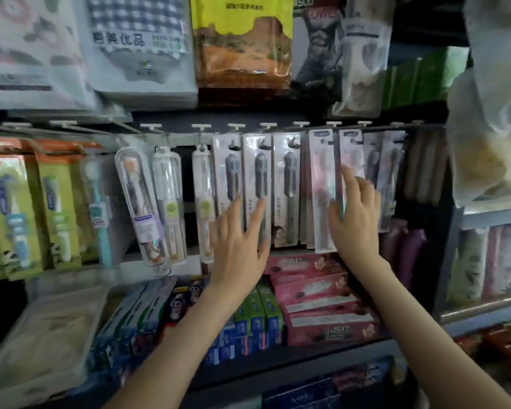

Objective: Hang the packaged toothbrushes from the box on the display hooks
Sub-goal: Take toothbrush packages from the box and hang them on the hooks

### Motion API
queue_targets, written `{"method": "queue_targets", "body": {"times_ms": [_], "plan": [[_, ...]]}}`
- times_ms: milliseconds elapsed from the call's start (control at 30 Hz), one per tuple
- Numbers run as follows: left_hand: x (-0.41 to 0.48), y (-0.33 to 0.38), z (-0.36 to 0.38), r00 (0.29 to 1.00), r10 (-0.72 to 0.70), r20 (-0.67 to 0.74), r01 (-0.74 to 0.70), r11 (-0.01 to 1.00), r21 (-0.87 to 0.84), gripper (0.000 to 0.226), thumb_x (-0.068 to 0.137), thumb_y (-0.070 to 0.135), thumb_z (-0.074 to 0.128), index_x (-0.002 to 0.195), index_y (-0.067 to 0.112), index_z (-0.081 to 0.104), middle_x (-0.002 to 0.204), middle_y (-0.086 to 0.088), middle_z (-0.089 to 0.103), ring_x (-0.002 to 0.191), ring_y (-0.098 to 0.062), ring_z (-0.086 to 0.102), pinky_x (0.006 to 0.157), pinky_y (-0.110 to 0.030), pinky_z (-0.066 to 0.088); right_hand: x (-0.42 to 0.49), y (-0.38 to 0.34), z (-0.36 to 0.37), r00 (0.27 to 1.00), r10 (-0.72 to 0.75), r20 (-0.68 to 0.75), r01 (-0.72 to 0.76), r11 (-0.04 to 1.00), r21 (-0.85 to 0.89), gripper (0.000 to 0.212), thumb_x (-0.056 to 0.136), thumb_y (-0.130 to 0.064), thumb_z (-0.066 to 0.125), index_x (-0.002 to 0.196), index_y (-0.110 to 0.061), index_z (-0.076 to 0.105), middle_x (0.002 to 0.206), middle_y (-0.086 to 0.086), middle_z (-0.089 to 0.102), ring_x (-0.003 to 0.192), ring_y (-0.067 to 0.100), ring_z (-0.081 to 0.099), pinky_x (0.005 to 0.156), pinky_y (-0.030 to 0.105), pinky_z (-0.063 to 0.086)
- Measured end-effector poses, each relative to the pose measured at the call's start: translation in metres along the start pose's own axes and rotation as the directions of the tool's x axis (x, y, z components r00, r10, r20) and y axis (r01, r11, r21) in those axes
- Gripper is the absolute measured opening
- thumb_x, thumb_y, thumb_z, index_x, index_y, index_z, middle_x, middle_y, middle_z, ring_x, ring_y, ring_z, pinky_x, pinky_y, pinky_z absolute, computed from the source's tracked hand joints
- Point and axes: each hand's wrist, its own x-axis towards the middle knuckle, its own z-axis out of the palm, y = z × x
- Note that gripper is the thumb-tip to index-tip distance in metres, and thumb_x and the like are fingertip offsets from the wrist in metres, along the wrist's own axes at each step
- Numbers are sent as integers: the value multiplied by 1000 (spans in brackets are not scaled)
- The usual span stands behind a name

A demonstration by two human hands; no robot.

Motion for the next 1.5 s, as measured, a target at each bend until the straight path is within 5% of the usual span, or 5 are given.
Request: {"method": "queue_targets", "body": {"times_ms": [200,400,667,1100,1500], "plan": [[37,97,44,971,-167,170,197,964,-179,61,99,32,49,153,24,22,137,-13,42,111,-26,53,84,-33,48,20,70,-20,964,87,251,-94,996,13,72,95,-29,58,153,-21,17,135,17,40,122,32,36,96,39,34],[71,139,85,908,-381,177,379,924,47,79,97,50,42,154,29,-10,122,-10,43,85,-16,41,60,-28,38,40,100,-8,906,37,422,-86,992,97,73,97,-43,47,152,-35,-1,132,10,44,105,29,55,74,39,51],[73,142,105,901,-408,149,387,910,148,87,99,44,45,148,25,-24,114,-13,48,88,-22,52,64,-29,43,46,113,4,883,-13,469,-83,979,183,67,101,-31,39,153,-31,-4,115,10,53,73,25,57,54,32,44],[69,135,103,932,-348,106,337,936,103,88,99,37,49,143,31,-26,122,-16,47,102,-27,50,70,-36,50,44,103,4,892,25,450,-208,909,361,71,99,-29,45,153,-29,-1,117,11,51,79,23,56,64,36,50],[71,131,101,926,-355,125,338,930,142,88,96,45,49,148,28,-20,117,-15,50,91,-24,53,60,-33,49,58,94,-6,864,1,503,-164,946,280,71,96,-22,48,154,-22,6,114,11,52,87,24,55,69,33,46]]}}
